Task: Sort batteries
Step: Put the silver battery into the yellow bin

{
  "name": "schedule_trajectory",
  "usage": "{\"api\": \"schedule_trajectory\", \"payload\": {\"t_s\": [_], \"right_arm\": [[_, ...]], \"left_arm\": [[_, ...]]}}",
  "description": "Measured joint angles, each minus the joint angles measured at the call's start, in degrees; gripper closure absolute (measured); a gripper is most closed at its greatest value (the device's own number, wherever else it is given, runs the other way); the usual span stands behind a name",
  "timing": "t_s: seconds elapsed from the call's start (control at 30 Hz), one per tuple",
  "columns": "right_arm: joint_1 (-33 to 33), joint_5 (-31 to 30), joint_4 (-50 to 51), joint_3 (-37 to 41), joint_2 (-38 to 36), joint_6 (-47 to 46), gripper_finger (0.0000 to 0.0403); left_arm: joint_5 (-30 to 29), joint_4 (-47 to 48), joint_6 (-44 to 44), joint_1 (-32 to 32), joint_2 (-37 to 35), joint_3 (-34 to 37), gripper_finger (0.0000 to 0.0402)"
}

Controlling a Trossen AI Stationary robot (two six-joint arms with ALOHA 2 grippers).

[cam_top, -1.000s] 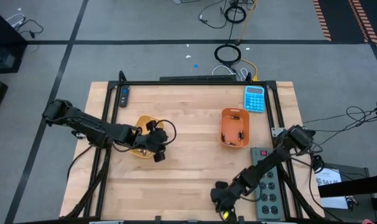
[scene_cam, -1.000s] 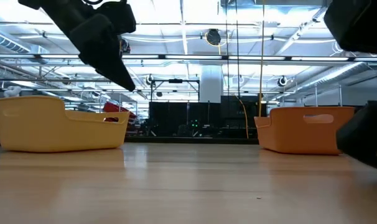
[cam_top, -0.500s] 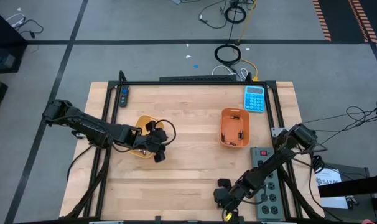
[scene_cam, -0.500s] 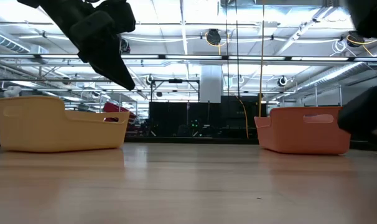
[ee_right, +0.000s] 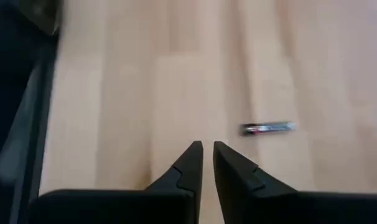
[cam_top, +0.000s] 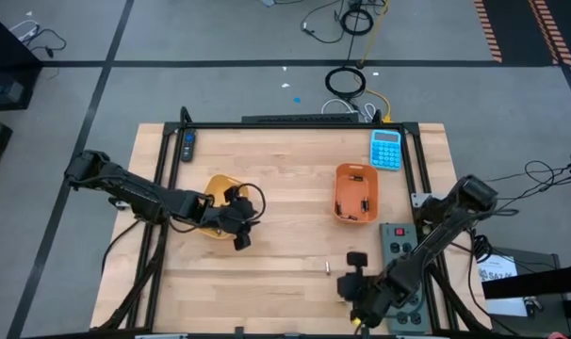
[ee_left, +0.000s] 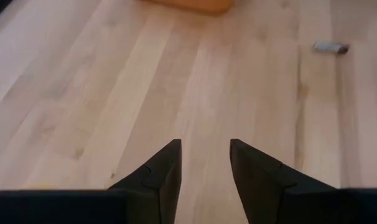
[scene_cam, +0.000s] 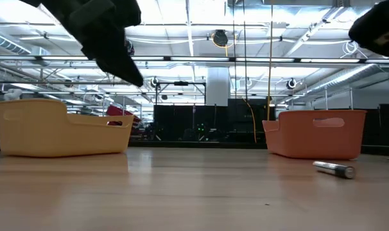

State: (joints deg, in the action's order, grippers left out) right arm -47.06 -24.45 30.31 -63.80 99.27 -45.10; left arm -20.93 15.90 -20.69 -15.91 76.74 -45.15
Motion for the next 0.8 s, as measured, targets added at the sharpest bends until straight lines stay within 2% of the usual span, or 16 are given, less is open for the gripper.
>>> {"api": "schedule_trajectory", "payload": {"t_s": [0.07,0.13,0.3,0.47,0.6,0.8], "right_arm": [[0.96,-2.25,2.52,-0.02,0.48,-4.7,0.0366],[2.66,-2.16,4.13,1.28,1.63,-7.66,0.0359],[5.76,-4.09,-1.33,1.97,3.34,-6.88,0.0324],[6.55,-2.59,-6.48,2.02,5.91,-5.48,0.027],[7.08,-2.57,-6.39,1.95,8.64,-8.55,0.0235],[7.75,-3.77,-8.67,1.82,10.91,-8.76,0.0221]], "left_arm": [[0.52,-3.21,1.44,0.37,1.1,0.0,0.0255],[4.99,-7.51,3.34,1.29,3.74,-0.09,0.0255],[12.38,-16.66,8.53,1.07,11.79,-0.04,0.0256],[12.83,-19.0,11.64,-2.33,17.94,-1.61,0.0253],[12.11,-20.23,13.24,-4.16,21.46,-3.45,0.0226],[8.79,-20.29,13.56,-4.36,23.06,-4.99,0.0175]]}}
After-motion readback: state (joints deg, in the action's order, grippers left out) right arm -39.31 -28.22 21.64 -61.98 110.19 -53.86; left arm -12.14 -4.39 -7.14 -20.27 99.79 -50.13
